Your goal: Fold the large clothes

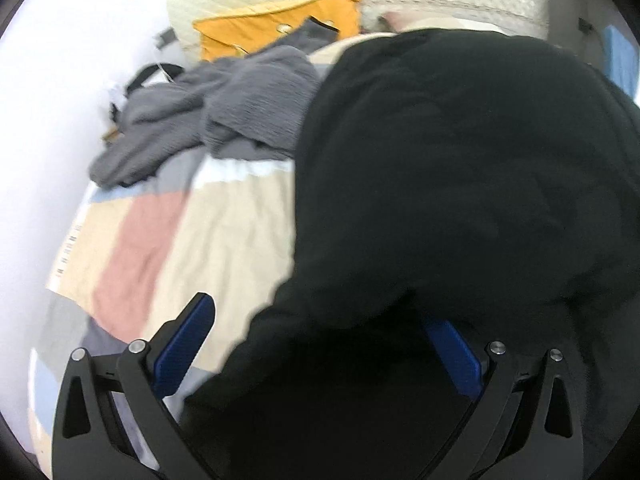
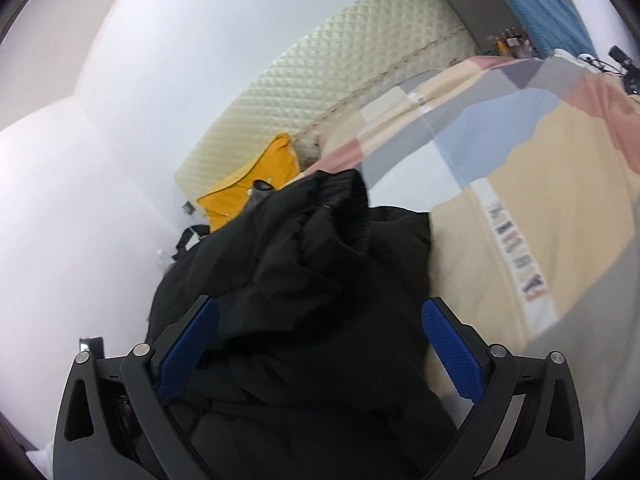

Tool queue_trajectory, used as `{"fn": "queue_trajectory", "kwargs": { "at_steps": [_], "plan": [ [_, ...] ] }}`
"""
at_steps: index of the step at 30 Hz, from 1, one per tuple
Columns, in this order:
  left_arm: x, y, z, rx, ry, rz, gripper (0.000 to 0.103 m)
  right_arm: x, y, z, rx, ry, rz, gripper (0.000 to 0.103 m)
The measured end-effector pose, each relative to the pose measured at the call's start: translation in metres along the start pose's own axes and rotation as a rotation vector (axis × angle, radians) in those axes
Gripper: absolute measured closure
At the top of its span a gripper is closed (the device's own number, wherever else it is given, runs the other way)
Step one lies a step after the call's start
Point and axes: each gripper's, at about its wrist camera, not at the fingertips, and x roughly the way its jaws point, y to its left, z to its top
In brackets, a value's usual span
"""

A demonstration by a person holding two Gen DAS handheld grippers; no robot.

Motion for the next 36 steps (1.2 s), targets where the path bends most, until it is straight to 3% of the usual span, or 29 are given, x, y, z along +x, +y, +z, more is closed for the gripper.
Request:
{"fn": "queue_trajectory", "kwargs": {
  "at_steps": [5,7,11,15,18,22,24,27,31,36],
  "plan": [
    [0.016,0.008,0.002,-0.029,0.011,0.06,0.001,0.022,0.005,0.008,-0.014,-0.045,-0.016,0.009],
    [0.021,0.009,0.002,-0.031,0.003,0.112,0.001,0.034,0.002,0.007,0.027,-0.043,-0.01,0.024],
    [0.023,0.018,0.007,-0.08,-0.03,0.137,0.0,0.045,0.012,-0.002,-0.037,-0.013,-0.047,0.067],
    [0.014,0.02,0.012,-0.115,-0.075,0.155,0.0,0.037,0.034,-0.006,-0.074,-0.037,-0.012,0.082],
    [0.01,0.03,0.014,-0.169,-0.098,0.163,0.0,0.027,0.059,-0.005,-0.157,-0.063,-0.004,0.085],
    [0.008,0.051,0.012,-0.285,-0.08,0.1,0.0,0.014,0.084,0.0,-0.188,-0.096,0.028,0.086],
    [0.006,0.06,0.011,-0.32,-0.076,0.075,0.0,0.009,0.1,-0.001,-0.26,-0.078,-0.042,0.086],
    [0.001,0.064,0.009,-0.344,-0.08,0.041,0.0,0.001,0.112,-0.004,-0.286,-0.089,-0.064,0.086],
    [0.001,0.068,0.007,-0.374,-0.073,0.0,0.0,0.002,0.11,-0.009,-0.325,-0.103,-0.127,0.086],
    [0.003,0.067,0.006,-0.378,-0.079,-0.019,0.0,0.014,0.095,-0.018,-0.327,-0.054,-0.198,0.086]
  ]
}}
